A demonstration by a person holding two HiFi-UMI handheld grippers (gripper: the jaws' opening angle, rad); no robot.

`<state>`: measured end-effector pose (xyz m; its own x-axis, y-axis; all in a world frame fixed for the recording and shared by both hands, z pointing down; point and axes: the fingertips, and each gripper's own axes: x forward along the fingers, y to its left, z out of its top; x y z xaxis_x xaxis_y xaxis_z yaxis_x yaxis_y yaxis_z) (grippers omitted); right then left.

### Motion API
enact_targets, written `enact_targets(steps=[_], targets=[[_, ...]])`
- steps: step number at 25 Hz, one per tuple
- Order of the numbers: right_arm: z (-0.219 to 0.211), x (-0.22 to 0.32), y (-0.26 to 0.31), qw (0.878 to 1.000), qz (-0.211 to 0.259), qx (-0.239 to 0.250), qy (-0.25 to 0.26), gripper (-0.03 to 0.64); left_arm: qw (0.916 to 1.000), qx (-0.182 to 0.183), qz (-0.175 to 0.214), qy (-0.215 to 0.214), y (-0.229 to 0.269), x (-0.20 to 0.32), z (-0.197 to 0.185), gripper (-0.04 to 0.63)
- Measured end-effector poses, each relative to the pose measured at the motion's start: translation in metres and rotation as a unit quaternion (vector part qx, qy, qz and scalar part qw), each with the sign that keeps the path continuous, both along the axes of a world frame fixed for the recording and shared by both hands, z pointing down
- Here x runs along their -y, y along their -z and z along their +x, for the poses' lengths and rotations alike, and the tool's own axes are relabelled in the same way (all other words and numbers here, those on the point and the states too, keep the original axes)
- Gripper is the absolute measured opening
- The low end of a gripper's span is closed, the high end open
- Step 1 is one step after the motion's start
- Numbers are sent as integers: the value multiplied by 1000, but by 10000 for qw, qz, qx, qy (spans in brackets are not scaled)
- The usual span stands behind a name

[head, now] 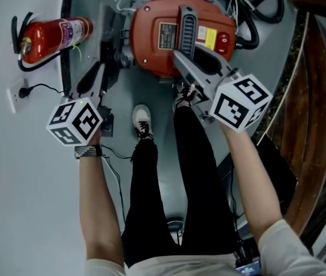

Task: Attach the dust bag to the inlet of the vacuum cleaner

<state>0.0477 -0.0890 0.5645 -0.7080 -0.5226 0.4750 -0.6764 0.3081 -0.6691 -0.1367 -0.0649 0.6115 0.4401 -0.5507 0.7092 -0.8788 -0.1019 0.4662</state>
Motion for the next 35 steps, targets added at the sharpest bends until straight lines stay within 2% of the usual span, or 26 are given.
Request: enact_targets(steps=[35], targets=[[0, 0, 0, 10000, 6, -10, 0, 149, 9997, -226, -81, -91, 1, -3, 14, 38]])
